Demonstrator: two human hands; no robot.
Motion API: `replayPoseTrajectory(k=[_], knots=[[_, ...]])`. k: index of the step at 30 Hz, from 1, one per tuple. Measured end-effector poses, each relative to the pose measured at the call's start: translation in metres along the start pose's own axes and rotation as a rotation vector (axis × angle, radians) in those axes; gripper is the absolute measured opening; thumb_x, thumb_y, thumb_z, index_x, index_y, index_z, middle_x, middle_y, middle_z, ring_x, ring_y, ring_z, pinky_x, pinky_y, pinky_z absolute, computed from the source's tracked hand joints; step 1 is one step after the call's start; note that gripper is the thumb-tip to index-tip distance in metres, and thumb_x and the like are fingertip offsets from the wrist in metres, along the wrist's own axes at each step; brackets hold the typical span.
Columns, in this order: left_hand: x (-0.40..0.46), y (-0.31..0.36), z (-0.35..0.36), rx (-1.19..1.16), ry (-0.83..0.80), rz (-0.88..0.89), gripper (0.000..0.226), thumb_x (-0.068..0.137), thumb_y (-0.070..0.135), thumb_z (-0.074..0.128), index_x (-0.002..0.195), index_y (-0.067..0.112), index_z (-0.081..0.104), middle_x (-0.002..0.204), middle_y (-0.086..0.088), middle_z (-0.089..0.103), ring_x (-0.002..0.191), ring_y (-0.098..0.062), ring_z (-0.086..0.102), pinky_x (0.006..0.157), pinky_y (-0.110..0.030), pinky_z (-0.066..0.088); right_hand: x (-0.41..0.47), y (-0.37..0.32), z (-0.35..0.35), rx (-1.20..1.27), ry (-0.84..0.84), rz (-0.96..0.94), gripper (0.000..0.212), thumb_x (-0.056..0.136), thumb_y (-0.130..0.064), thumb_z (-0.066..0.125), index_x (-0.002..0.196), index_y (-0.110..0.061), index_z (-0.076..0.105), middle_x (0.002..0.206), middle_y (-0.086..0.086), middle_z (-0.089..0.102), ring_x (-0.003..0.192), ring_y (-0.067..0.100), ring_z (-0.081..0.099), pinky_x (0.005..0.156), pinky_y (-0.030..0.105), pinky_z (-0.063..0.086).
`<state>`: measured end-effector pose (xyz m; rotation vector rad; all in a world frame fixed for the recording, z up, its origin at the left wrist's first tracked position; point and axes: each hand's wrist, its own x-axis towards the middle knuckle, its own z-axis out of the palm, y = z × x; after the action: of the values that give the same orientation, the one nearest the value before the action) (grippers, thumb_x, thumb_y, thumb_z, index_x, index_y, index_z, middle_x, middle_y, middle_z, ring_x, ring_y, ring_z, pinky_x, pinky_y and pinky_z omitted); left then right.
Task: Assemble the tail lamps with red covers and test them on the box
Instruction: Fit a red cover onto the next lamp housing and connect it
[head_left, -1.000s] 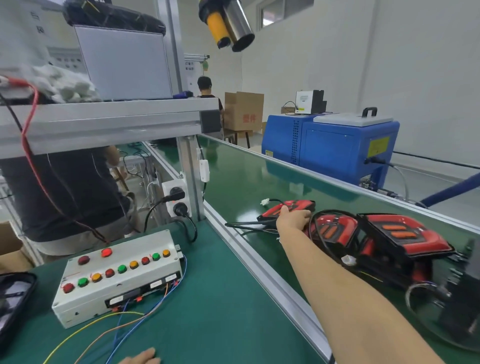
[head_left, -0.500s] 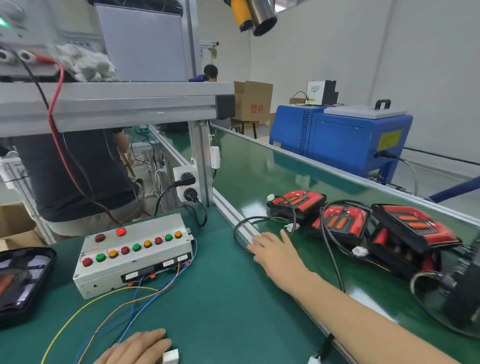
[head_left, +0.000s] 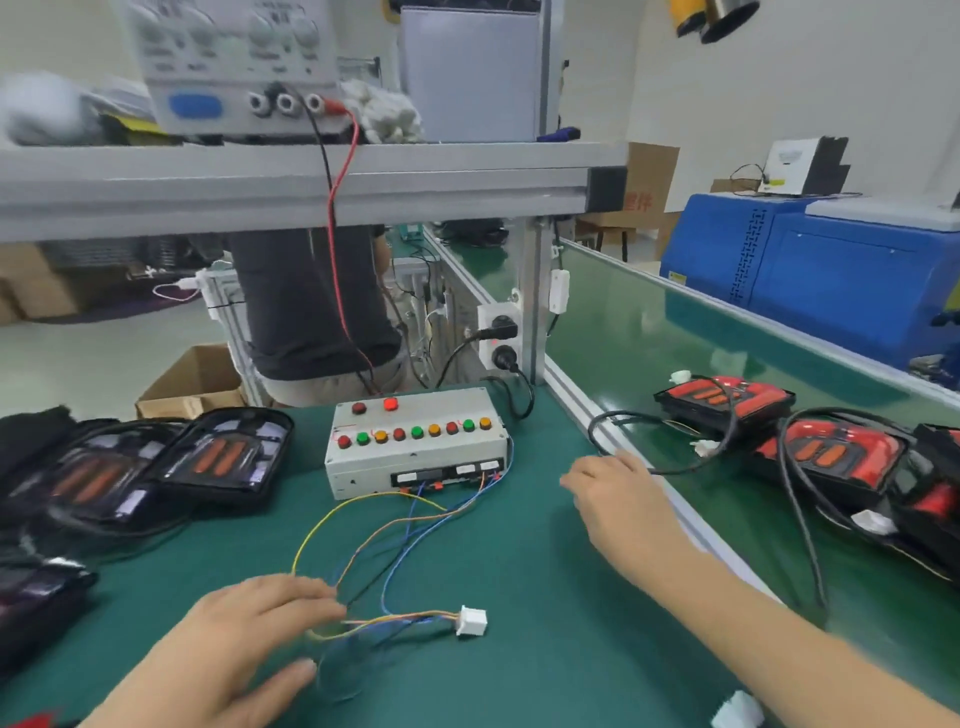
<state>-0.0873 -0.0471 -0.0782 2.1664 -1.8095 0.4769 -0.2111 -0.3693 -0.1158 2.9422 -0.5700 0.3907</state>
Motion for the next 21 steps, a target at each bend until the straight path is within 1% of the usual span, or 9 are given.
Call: replayPoseTrajectory(k=[2,4,5,8,10,12,15,18,21], knots=[[-0.011,-0.002,-0.011,-0.188,0.005,-0.244,0.022,0.086,0.02,0.059,0.099,0.038,0.063,0.082,0.02,0.064,0.074,0.003,0.059,0.069,-0.023,0.051,-0.014,-0.05,-0.016,0.085,0.083,-0.171,0.033,0.08,-0.009,0.068,0.108,-0.027,0.068,0.106,-0.009,0.065,0.098,0.014,0.061,0.093,0.024,0.027],[-0.017,-0.004,-0.02,-0.343,0.043,-0.504,0.032,0.083,0.002,0.065,0.086,0.033,0.072,0.073,0.011,0.06,0.071,-0.004,0.057,0.07,-0.022,0.045,-0.03,-0.093,-0.026,0.2,0.204,-0.329,0.039,0.051,-0.008,0.088,0.082,-0.028,0.075,0.075,-0.012,0.066,0.067,0.012,0.064,0.076,0.024,0.031],[-0.018,-0.008,-0.023,-0.35,0.105,-0.571,0.03,0.082,-0.002,0.065,0.086,0.026,0.074,0.071,0.009,0.059,0.069,-0.005,0.055,0.068,-0.018,0.042,-0.037,-0.109,-0.025,0.238,0.261,-0.391,0.04,0.046,-0.008,0.09,0.076,-0.029,0.074,0.069,-0.012,0.063,0.06,0.012,0.062,0.073,0.026,0.031],[-0.018,-0.036,-0.034,-0.316,0.285,-0.786,0.025,0.081,-0.004,0.063,0.09,0.017,0.073,0.072,0.01,0.059,0.065,-0.005,0.051,0.065,-0.015,0.038,-0.046,-0.141,-0.014,0.239,0.388,-0.506,0.028,0.052,-0.008,0.082,0.072,-0.025,0.074,0.068,-0.007,0.063,0.057,0.016,0.062,0.073,0.029,0.032],[-0.019,-0.061,-0.037,-0.259,0.339,-0.89,0.025,0.082,0.001,0.061,0.095,0.019,0.072,0.079,0.009,0.061,0.071,-0.008,0.054,0.071,-0.024,0.044,-0.045,-0.151,-0.004,0.256,0.444,-0.54,0.019,0.062,-0.007,0.065,0.069,-0.023,0.073,0.067,-0.006,0.063,0.057,0.018,0.063,0.074,0.03,0.033],[-0.016,-0.085,-0.033,-0.106,0.284,-0.901,0.032,0.082,0.006,0.06,0.108,0.022,0.068,0.1,0.003,0.064,0.093,-0.018,0.058,0.086,-0.034,0.046,-0.044,-0.157,0.007,0.26,0.472,-0.565,0.026,0.069,-0.011,0.049,0.066,-0.023,0.072,0.069,-0.006,0.064,0.059,0.017,0.064,0.077,0.031,0.035],[-0.003,-0.115,-0.014,0.298,0.011,-0.771,0.054,0.079,0.016,0.061,0.131,0.029,0.051,0.135,0.002,0.049,0.127,-0.023,0.038,0.106,-0.04,0.028,-0.046,-0.163,0.021,0.268,0.518,-0.575,0.038,0.077,-0.01,0.039,0.065,-0.023,0.073,0.072,-0.007,0.067,0.063,0.015,0.067,0.083,0.034,0.037],[0.013,-0.139,0.014,0.513,-0.197,-0.675,0.072,0.08,0.024,0.063,0.143,0.028,0.031,0.151,-0.004,0.029,0.141,-0.027,0.017,0.114,-0.049,0.008,-0.046,-0.166,0.023,0.325,0.557,-0.532,0.057,0.091,-0.011,0.024,0.065,-0.022,0.074,0.075,-0.004,0.07,0.065,0.013,0.068,0.086,0.036,0.037],[0.019,-0.158,0.034,0.618,-0.306,-0.661,0.076,0.081,0.022,0.063,0.146,0.022,0.024,0.152,-0.01,0.025,0.142,-0.032,0.015,0.114,-0.053,0.003,-0.046,-0.166,0.021,0.356,0.59,-0.501,0.069,0.097,-0.017,0.014,0.063,-0.02,0.074,0.077,-0.001,0.072,0.066,0.012,0.07,0.086,0.035,0.038]])
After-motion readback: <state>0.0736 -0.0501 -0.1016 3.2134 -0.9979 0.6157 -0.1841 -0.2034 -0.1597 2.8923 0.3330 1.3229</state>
